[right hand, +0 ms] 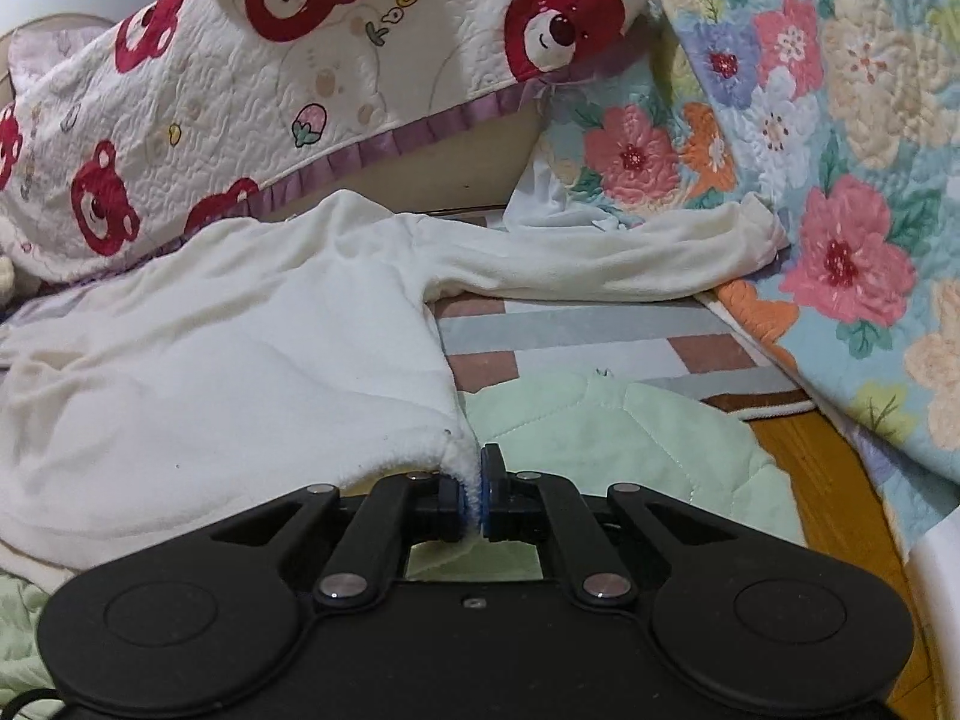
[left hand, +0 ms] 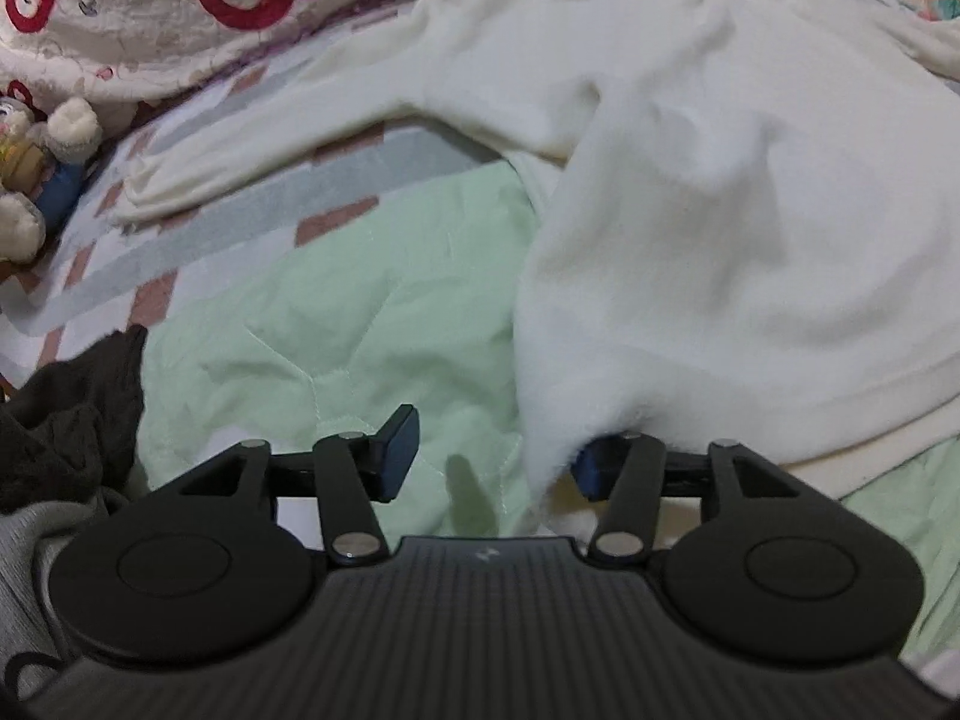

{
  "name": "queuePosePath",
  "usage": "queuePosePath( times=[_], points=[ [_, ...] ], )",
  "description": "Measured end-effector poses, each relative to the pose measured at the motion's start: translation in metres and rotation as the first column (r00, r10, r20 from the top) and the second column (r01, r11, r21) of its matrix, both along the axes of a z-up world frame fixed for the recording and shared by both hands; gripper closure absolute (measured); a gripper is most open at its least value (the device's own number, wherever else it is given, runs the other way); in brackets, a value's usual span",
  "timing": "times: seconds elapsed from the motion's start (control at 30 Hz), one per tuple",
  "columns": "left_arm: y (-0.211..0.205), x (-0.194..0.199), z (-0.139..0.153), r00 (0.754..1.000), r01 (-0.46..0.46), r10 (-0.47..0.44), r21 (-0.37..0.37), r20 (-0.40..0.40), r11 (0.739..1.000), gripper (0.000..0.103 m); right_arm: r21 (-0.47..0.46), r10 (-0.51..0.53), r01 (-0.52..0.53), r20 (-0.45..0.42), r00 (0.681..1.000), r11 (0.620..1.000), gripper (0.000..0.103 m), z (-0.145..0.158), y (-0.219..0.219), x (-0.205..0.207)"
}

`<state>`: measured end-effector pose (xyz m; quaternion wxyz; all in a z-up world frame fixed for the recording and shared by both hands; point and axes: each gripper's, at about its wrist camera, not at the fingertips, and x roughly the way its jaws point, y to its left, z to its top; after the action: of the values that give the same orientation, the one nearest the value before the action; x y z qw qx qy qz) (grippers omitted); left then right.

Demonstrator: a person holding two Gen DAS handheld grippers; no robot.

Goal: Fold clothes
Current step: 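Grasp the garment hem with the right gripper near the green cloth, then pinch the hem with the left gripper while the right gripper holds and lifts it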

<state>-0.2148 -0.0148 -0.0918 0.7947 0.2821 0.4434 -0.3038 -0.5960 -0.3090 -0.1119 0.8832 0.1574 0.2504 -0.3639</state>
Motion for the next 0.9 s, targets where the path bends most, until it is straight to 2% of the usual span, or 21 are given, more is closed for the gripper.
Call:
queuePosePath(
  times=[0.07,0.13,0.2,0.3,0.33,0.37,0.4,0.43,0.5,0.53,0.6,0.67,0.7,0.77,0.8,0.9],
  points=[
    [-0.003,-0.001,-0.002,0.999,-0.018,0.018,0.012,-0.034,1.000,0.049,0.003,0.008,-0.008,-0.002,1.000,1.000,0.098,0.000,0.000,0.000],
    [-0.007,-0.009,-0.002,1.000,-0.014,0.014,0.004,-0.017,1.000,0.048,0.004,0.025,-0.025,0.002,1.000,1.000,0.098,0.001,0.003,-0.001],
    [-0.012,-0.014,-0.009,1.000,0.021,-0.021,0.023,-0.020,1.000,0.041,0.006,0.033,-0.033,-0.011,0.999,0.999,0.098,-0.001,0.004,-0.002],
    [-0.014,-0.014,-0.016,0.999,0.039,-0.040,0.032,0.011,0.999,0.041,0.013,0.035,-0.035,-0.001,0.999,0.999,0.098,-0.001,0.001,-0.004],
    [-0.013,-0.013,-0.017,0.999,0.041,-0.041,0.028,0.029,0.999,0.046,0.018,0.035,-0.035,0.008,0.999,0.999,0.097,-0.001,0.000,-0.004],
    [-0.011,-0.012,-0.017,0.998,0.048,-0.049,0.026,0.041,0.999,0.080,0.022,0.037,-0.038,0.016,0.999,0.999,0.095,-0.002,-0.001,-0.004],
    [-0.011,-0.010,-0.016,0.997,0.055,-0.056,0.028,0.046,0.998,0.100,0.027,0.045,-0.046,0.024,0.999,0.999,0.094,-0.003,-0.002,-0.004],
    [-0.010,-0.008,-0.009,0.997,0.049,-0.050,0.014,0.053,0.999,0.099,0.032,0.060,-0.061,0.036,0.998,0.998,0.090,-0.005,-0.002,-0.003],
    [0.002,-0.003,0.029,0.997,-0.016,0.026,-0.131,0.074,0.991,0.100,0.042,0.092,-0.094,0.060,0.994,0.995,0.090,-0.008,-0.003,-0.001],
    [0.010,-0.003,0.055,0.994,-0.032,0.053,-0.203,0.098,0.979,0.100,0.046,0.130,-0.133,0.070,0.989,0.990,0.096,-0.007,-0.001,0.002],
    [0.031,-0.006,0.109,0.983,-0.035,0.093,-0.333,0.160,0.942,0.099,0.017,0.203,-0.206,0.091,0.975,0.978,0.097,0.006,0.006,0.004],
    [0.051,-0.012,0.142,0.968,-0.041,0.128,-0.367,0.216,0.929,0.099,-0.066,0.223,-0.218,0.089,0.971,0.974,0.098,0.033,0.018,-0.002],
    [0.061,-0.015,0.147,0.964,-0.053,0.141,-0.361,0.224,0.931,0.099,-0.097,0.210,-0.200,0.101,0.972,0.975,0.098,0.045,0.021,-0.009],
    [0.071,-0.018,0.131,0.967,-0.085,0.151,-0.296,0.206,0.951,0.099,-0.142,0.172,-0.154,0.123,0.977,0.978,0.098,0.062,0.027,-0.023],
    [0.072,-0.018,0.114,0.972,-0.108,0.156,-0.255,0.176,0.961,0.099,-0.143,0.158,-0.143,0.096,0.983,0.979,0.098,0.059,0.029,-0.023],
    [0.066,-0.013,0.069,0.981,-0.160,0.174,-0.155,0.081,0.975,0.099,-0.067,0.129,-0.127,0.022,0.991,0.990,0.099,0.030,0.027,-0.018]
  ],
)
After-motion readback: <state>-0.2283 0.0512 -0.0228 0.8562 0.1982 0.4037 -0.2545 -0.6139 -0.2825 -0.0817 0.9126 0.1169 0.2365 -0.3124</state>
